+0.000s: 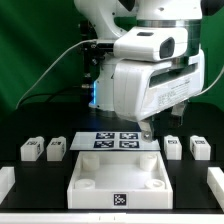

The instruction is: Assemble one leg

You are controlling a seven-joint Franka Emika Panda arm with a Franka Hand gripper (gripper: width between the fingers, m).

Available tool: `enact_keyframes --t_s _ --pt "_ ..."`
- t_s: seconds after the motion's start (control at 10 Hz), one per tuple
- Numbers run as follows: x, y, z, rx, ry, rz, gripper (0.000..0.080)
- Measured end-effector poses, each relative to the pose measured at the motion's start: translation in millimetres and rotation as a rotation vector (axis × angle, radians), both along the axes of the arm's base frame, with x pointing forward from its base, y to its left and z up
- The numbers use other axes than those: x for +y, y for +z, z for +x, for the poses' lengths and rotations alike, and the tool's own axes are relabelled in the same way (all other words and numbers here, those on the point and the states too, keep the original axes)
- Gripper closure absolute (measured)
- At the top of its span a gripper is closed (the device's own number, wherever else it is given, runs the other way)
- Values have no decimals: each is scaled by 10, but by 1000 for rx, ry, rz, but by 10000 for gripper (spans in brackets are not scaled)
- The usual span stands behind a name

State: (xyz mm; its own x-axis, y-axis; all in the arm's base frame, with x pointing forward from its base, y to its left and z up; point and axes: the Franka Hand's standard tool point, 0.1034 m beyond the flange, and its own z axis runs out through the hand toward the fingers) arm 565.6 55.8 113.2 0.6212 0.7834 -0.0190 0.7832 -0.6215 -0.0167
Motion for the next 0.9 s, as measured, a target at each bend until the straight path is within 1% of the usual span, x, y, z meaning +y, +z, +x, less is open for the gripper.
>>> enact_keyframes --t_s 0.6,0.7,0.8,0.9 --pt "0 0 0 0 5 0 150" --pt "-1 -6 -8 1 42 1 150" --pt "-4 -38 -111 -10 68 2 150" --pt "-68 -95 -294 -24 202 4 150"
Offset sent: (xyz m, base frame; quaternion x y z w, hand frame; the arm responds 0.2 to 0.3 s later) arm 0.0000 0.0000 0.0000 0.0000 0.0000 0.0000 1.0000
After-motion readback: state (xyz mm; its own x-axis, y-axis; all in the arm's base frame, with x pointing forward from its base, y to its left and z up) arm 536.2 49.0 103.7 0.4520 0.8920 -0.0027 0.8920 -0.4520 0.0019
